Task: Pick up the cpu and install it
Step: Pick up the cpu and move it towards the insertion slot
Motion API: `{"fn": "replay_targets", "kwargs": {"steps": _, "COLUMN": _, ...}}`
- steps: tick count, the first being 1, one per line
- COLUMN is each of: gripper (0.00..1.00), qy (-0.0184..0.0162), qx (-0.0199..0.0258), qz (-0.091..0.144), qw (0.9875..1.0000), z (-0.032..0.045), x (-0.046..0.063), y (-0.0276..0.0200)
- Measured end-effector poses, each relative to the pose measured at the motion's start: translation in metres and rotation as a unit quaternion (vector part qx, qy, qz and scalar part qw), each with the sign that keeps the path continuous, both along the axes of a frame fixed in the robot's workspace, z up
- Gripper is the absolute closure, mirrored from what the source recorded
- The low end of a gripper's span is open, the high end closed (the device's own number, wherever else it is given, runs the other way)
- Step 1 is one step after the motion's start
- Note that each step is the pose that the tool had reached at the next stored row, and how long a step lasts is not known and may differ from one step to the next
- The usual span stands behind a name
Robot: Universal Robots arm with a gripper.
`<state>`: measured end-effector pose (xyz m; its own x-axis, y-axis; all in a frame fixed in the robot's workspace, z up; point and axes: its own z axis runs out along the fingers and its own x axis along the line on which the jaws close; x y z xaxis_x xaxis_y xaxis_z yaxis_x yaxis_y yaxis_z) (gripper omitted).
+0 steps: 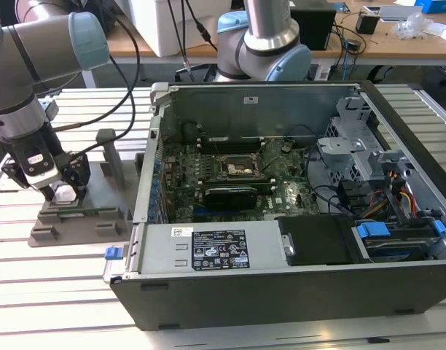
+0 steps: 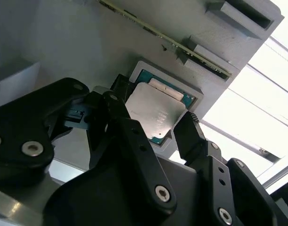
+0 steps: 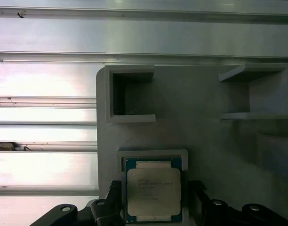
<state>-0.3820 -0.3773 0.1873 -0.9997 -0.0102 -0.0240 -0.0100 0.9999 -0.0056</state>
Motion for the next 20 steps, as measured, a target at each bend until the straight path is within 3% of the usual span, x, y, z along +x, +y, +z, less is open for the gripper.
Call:
{"fn": "replay_targets", "kwargs": {"steps": 3, "gripper": 0.35, "qy": 0.0, "qx": 0.0, "qz": 0.0, "qw": 1.0, "z": -0.0001, "x": 0.0, "y": 0.0}}
{"fn": "replay_targets", "kwargs": {"steps": 5, "gripper": 0.45, "qy": 0.0, "qx": 0.0, "qz": 0.0, "qw": 1.0, "z": -0.0002, "x": 0.0, "y": 0.0}}
{"fn": "replay_targets", "kwargs": {"steps": 15, "gripper": 0.45, "qy": -0.0002, "qx": 0.0001, "qz": 0.0, "qw": 1.0, "z": 0.0, "x": 0.0, "y": 0.0}}
{"fn": "replay_targets", "kwargs": {"steps": 20, "gripper": 0.45, "qy": -0.0001, "qx": 0.0, "qz": 0.0, "qw": 1.0, "z": 0.0141, "x": 0.0, "y": 0.0}}
